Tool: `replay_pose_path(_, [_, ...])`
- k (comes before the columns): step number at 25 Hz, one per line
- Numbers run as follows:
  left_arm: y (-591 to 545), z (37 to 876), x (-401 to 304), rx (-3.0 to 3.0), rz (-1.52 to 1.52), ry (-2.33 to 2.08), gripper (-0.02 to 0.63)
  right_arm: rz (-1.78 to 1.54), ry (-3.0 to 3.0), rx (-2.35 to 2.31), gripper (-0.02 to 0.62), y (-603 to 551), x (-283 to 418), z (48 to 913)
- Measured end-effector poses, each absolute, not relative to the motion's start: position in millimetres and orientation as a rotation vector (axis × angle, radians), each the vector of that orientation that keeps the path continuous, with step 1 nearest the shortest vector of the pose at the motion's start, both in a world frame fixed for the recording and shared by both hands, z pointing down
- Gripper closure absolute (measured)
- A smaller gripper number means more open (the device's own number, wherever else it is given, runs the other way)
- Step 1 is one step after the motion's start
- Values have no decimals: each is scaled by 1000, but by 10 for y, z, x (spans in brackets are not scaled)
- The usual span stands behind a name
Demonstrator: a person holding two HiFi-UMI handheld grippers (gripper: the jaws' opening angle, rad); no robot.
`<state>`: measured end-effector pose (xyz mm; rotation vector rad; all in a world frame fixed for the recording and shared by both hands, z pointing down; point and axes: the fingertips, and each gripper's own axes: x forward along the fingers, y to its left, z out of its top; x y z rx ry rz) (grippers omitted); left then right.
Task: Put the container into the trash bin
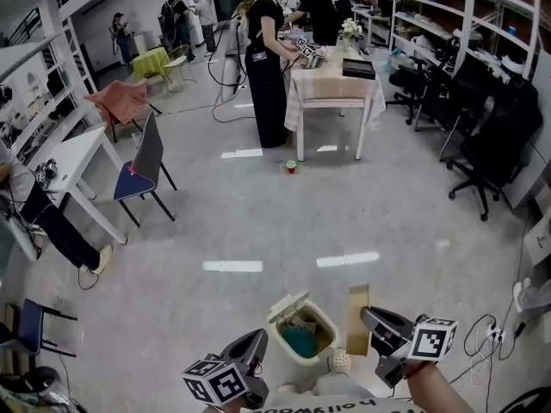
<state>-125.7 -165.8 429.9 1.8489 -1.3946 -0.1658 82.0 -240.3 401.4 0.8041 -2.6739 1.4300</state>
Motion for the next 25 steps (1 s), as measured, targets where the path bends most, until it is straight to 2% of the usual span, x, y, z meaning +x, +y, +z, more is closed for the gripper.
replay_pose_path(11, [-2059,4480,-792,1679,-243,-1549,601,1421,-2604,493,577,-3119,988,4296])
replay_pose_path(25, [-1754,5161,-628,1415,-174,-1650,601,1540,-2379,120,577,-3050,490,5167])
